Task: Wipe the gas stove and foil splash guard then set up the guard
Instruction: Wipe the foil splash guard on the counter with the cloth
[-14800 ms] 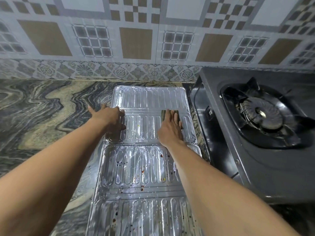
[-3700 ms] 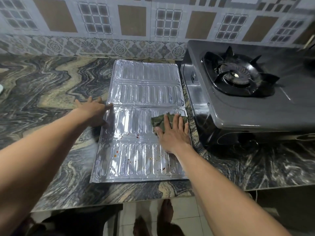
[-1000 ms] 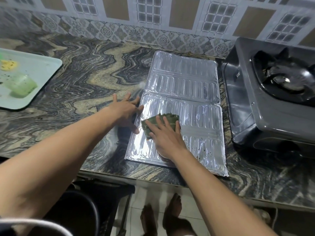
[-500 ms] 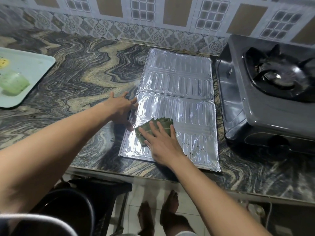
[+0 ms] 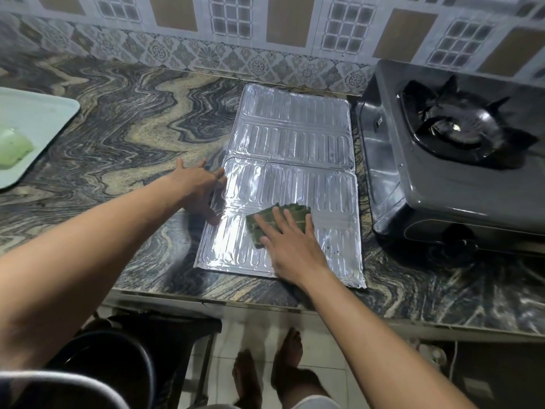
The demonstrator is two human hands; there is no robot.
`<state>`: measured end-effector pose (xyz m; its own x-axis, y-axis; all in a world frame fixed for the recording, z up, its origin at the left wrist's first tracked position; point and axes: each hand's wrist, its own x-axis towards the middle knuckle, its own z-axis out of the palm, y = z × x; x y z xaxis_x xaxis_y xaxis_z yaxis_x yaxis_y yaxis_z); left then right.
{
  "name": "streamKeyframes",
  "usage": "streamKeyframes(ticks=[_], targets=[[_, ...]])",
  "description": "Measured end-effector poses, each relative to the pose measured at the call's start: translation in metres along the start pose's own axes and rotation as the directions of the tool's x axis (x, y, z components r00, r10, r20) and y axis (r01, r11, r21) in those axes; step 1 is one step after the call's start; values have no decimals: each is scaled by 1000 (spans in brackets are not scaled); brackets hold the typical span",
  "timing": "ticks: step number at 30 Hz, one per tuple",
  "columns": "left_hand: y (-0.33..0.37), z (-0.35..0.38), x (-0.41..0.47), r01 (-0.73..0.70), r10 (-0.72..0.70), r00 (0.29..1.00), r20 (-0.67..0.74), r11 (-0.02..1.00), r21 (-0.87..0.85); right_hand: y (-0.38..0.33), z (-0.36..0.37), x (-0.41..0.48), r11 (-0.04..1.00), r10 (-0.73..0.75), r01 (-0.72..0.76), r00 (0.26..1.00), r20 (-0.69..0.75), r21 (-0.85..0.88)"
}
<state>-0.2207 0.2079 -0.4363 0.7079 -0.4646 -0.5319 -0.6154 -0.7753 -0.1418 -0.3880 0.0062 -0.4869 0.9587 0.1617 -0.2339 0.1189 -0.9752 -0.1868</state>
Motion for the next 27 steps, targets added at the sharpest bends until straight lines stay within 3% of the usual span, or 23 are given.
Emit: streamKeyframes(ticks=[10,17,27], targets=[[5,-1,0,35,-35,999,12,997,64,50,-11,-23,968,249,-250,968,32,13],[18,1,-15,41,-43,997,-63,999,-30,54,-14,-22,969,241,-239,970,25,-58],[32,45,-65,11,-32,994,-108,981,-194,62,-15,-22,981,194,-196,975,105,8]])
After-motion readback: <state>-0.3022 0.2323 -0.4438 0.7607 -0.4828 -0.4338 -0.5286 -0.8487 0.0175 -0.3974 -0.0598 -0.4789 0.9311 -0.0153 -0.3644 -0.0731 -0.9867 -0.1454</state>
